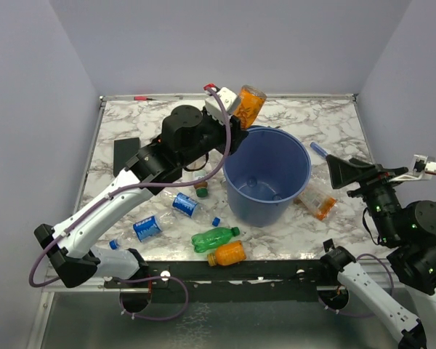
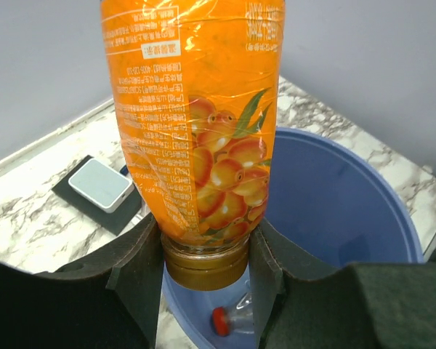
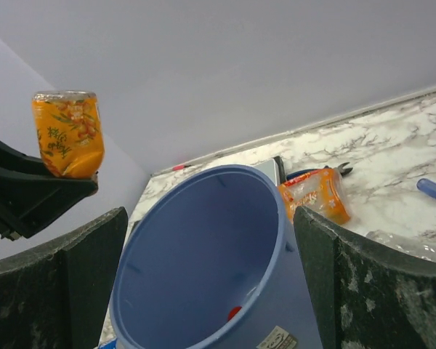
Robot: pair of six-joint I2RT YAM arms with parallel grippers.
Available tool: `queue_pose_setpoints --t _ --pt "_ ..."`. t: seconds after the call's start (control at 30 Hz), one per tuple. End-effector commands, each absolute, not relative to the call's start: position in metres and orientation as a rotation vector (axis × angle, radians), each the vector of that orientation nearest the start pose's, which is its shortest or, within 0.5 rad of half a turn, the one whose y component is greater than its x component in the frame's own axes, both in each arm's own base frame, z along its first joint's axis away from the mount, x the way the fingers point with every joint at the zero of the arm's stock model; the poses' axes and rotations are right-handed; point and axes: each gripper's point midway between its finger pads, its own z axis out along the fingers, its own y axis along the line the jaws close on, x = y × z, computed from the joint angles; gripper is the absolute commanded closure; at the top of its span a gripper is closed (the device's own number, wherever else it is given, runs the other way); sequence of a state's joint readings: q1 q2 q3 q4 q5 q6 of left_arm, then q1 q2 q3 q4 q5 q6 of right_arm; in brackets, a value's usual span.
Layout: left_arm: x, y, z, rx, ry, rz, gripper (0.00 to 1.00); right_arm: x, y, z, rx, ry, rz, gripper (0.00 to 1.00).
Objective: Put the plastic bottles in the bin
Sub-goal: Place the plastic bottle in the trash bin.
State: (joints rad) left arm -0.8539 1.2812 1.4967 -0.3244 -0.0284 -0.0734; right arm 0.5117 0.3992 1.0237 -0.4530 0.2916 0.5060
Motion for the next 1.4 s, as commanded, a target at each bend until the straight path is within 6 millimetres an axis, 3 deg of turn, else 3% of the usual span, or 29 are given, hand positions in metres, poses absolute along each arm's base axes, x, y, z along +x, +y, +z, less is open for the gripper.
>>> queue_pose_setpoints --t 0.0,0.2,0.37,0.67,0.83,1.03,1.37 --pt "0.282 -0.308 0.399 0.653 1.658 -0.55 1.0 0.178 0.064 0.402 0.225 1.455 0.607 0.0" --pt "0.283 -0.321 0.385 0.677 1.693 -0.531 1.0 0.184 0.086 0.394 0.143 1.502 0.665 0.0" --pt "0.29 -0.327 0.37 0.736 1.798 -0.441 1.0 0.187 0.078 0.392 0.183 1.511 0.622 0.0" --pt "0.244 -0.362 0.316 1.002 1.884 -0.356 1.0 0.185 0.066 0.383 0.232 1.497 0.586 0.0" --pt "0.245 -0.365 0.286 1.005 1.934 -0.287 0.98 0.185 0.066 0.38 0.239 1.501 0.588 0.0" --pt "0.248 -0.369 0.287 0.968 1.914 -0.308 0.5 0.186 0.068 0.378 0.241 1.511 0.594 0.0" --pt "0.248 -0.375 0.327 0.844 1.835 -0.423 0.21 0.185 0.063 0.377 0.257 1.508 0.58 0.0"
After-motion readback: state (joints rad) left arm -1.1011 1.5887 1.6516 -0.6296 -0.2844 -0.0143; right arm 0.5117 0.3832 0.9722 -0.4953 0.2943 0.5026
